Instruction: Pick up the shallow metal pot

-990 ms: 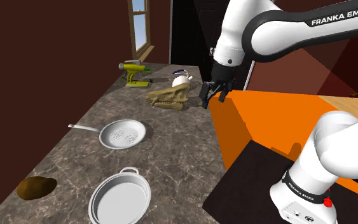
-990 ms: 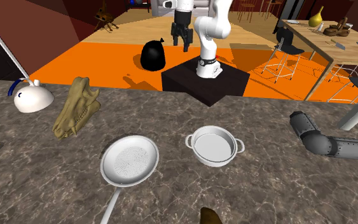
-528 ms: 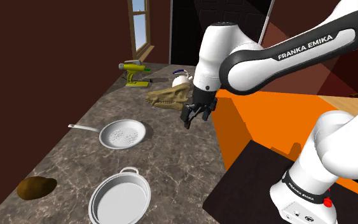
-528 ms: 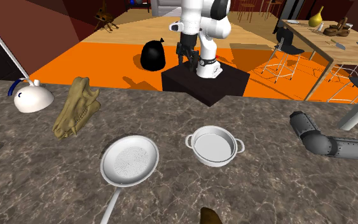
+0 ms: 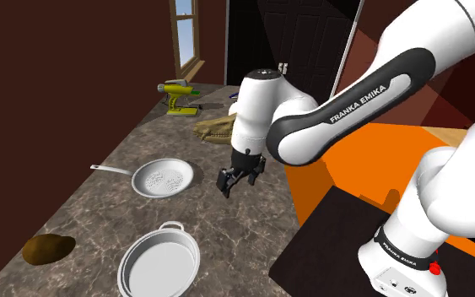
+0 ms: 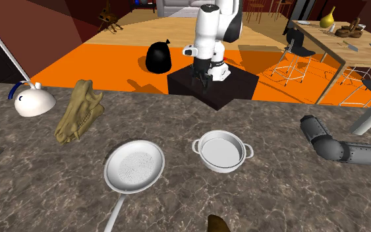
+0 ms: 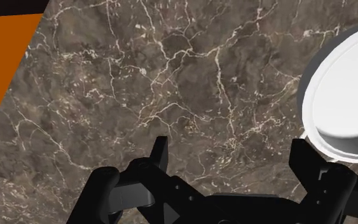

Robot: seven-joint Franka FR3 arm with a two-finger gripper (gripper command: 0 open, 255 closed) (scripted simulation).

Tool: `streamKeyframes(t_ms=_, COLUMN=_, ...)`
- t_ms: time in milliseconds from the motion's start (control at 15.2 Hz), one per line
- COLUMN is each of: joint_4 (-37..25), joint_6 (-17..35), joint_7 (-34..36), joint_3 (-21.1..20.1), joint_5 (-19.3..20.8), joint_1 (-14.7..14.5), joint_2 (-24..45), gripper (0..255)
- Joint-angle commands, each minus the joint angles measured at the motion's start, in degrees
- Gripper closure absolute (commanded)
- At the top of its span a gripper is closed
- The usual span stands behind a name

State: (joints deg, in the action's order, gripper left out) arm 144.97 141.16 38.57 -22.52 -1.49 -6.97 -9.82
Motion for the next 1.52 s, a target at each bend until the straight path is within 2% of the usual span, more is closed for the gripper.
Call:
streamKeyframes(t_ms=0, joint_4=-2.3, joint_6=3.0, joint_7=4.1, joint_3=-1.8, joint_5=3.3, joint_1=0.3, joint_2=5.6, gripper=0)
streamKeyframes(t_ms=330, joint_4=-7.9, joint_6=8.0, joint_7=14.9, joint_3=-2.8, joint_5=13.8, joint_1=-1.3, joint_2=17.8, gripper=0)
streamKeyframes(t_ms=726, joint_4=-17.1, joint_6=10.9, joint_7=25.8, joint_3=1.3, joint_5=24.8, joint_1=-8.0, joint_2=31.8, gripper=0)
streamKeyframes(t_ms=924, joint_4=-22.0, joint_6=11.5, joint_7=29.1, joint_3=3.4, joint_5=27.7, joint_1=-11.4, joint_2=37.6, gripper=0)
streamKeyframes(t_ms=1452, joint_4=-23.5, joint_6=15.3, joint_7=31.8, joint_3=6.6, joint_5=31.1, joint_1=-13.9, joint_2=42.9, gripper=0)
